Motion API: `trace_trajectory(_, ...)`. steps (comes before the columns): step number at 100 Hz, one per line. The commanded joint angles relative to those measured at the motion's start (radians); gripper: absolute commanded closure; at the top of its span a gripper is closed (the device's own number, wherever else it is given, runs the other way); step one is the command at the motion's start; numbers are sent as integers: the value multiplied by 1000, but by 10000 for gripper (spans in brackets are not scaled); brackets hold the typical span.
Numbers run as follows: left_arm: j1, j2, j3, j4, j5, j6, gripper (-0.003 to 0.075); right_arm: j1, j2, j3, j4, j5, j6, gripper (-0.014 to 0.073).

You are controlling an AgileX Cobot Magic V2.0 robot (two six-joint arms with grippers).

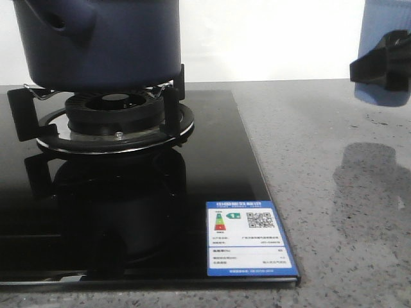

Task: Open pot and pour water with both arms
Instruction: 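Lower the cup back onto the counter and release with the right gripper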

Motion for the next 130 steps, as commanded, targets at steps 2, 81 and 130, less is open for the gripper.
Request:
trace_trajectory(2, -6, -21, -40, 1, -112, -2, 370, -4, 6, -23, 14, -105, -45, 249)
trace_trajectory(81, -6, -21, -40, 1, -112, -2, 370, -4, 47, -23, 14, -65, -66, 24)
trace_trajectory(130, -28, -21, -40, -1, -112, -2, 370, -4, -104, 58, 14, 36, -42, -62)
